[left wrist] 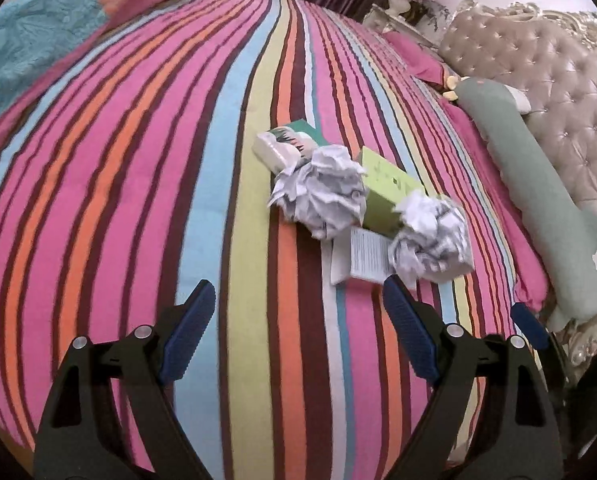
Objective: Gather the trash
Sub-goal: 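Grasp a crumpled paper ball with the left tool while the right tool grasps another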
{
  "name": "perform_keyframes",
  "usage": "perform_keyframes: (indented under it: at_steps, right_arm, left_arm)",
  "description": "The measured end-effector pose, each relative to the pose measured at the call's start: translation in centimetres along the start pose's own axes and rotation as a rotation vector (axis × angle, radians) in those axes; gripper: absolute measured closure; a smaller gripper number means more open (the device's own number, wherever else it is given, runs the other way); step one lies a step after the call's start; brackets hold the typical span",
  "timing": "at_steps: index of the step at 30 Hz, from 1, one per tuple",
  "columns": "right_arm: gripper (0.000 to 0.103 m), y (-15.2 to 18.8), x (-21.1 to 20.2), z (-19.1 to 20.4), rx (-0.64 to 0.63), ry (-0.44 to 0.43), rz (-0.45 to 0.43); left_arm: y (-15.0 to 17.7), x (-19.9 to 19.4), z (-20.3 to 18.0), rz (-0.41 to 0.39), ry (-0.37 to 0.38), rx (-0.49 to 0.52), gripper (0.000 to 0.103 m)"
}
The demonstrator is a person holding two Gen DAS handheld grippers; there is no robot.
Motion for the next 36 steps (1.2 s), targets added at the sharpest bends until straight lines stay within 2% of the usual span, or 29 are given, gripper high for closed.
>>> perform_keyframes:
  at_steps: [10, 17, 22, 27, 28, 29, 30, 31, 32, 36]
  right_arm:
    - [0.008, -1.5, 4.1, 2.0, -0.205, 0.015, 0.034]
    - [0.008, -2.0, 6.2, 1.8, -0.202, 0.033, 0.041]
    - [0.008, -2.1, 7.9, 3.2, -0.283, 0.055, 0.055]
    - [0.009, -1.8, 8.8, 4.2, -0.332, 0.111, 0.052]
    - [0.011, -1.8, 8.9, 4.3, -0.332, 0.124, 0.052]
    - [0.015, -1.8, 8.9, 4.4, -0.330, 0.130, 0.051]
    - [0.026, -1.8, 8.9, 4.4, -0.335, 0.149, 0.048]
    - [0.031, -1.9, 8.9, 4.4, -0.342, 0.161, 0.046]
    - [0.033, -2.0, 8.9, 4.4, -0.341, 0.152, 0.051]
    - [0.039, -1.9, 8.1, 3.7, -0.288, 0.109, 0.062]
  left_arm:
    - [-2.9, 4.8, 0.1, 0.036, 0.048, -0.095, 0.020]
    - [-4.2, 7.2, -0.1, 0.057, 0.011, -0.084, 0.019]
    - [-4.8, 8.7, -0.1, 0.072, -0.018, -0.071, 0.019]
    - [-5.2, 9.8, -0.2, 0.073, -0.051, -0.051, 0.020]
    - [-5.2, 9.9, -0.3, 0.072, -0.059, -0.039, 0.025]
    - [-5.2, 10.0, -0.5, 0.075, -0.066, -0.027, 0.042]
    - [-5.1, 10.1, -0.6, 0.080, -0.076, -0.014, 0.044]
    - [-4.9, 10.2, -0.6, 0.082, -0.084, -0.004, 0.048]
    - [-4.8, 10.2, -0.7, 0.083, -0.094, 0.010, 0.051]
    - [-4.0, 9.1, -0.9, 0.056, -0.107, 0.066, 0.053]
Point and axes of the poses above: each gripper's, at about its wrist camera, not at the fingertips, and x roughly the way its jaws point, z to its left, y to its underside, the point moved 1 cm from there along x, roughly the way its jaws point, and after that the axes turned 8 degrees about y, right-handed, at the moved point
